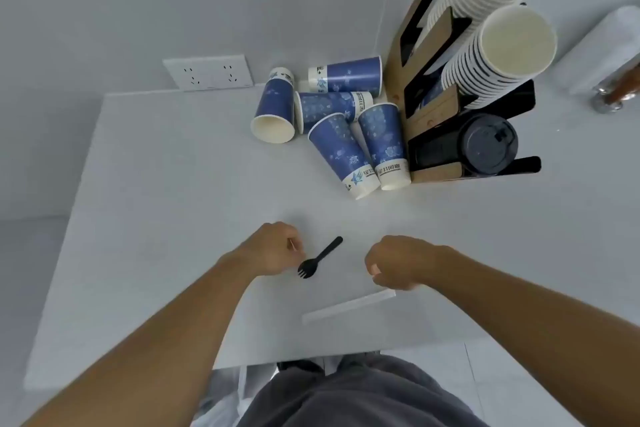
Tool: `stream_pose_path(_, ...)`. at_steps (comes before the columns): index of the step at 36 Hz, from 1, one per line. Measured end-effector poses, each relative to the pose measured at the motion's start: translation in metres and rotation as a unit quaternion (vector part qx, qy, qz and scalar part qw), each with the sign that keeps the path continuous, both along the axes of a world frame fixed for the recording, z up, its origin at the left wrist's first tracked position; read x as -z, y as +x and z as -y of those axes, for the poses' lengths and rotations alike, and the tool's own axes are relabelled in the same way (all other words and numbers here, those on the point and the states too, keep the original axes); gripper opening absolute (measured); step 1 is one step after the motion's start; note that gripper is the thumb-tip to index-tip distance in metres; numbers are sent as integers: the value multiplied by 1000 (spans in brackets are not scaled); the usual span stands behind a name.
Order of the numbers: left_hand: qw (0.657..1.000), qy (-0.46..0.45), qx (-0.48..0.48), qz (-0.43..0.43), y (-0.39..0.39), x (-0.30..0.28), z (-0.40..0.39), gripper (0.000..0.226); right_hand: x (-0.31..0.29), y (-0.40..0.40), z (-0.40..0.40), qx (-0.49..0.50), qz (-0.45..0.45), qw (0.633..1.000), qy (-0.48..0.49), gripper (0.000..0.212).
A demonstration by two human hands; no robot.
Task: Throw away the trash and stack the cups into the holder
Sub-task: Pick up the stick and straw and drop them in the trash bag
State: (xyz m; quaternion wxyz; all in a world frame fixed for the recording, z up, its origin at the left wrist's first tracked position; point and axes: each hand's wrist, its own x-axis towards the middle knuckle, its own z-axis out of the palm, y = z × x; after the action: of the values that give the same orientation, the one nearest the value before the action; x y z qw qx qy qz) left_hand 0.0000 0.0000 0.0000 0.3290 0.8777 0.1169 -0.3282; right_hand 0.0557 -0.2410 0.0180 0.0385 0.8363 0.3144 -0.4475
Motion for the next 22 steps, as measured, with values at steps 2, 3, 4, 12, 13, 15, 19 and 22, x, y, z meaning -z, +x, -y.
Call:
stream_pose_path(2,1000,7,-8,14,-1,6,5,12,7,-3,3,-3,4,1000,11,24)
stream_pose_path(3,1000,11,-7,19,-2,10,8,12,10,-6,5,-9,2,1000,16,24)
stream_pose_path(4,1000,10,-13,17,-4,13,12,12,13,-10,6,-11,1,1000,19,25)
stream_pose_path(12,998,25,-13,64,-16,31,35,11,33,-28,15,-11,15,997,71,29)
stream_pose_path(13,997,32,-14,71,-17,33,36,12,34,-30,17,-12,19,997,75,30)
stream_pose_path(15,996,45,-19,81,-19,36,39,11,37,-33,19,-10,26,996,86,31)
stream_pose_path(19,994,64,-29,83,-22,39,42,5,41,-37,23,1,36,994,104,29)
stream_pose_path(22,994,64,-52,77,-22,41,44,4,44,-40,24,13,32,993,116,26)
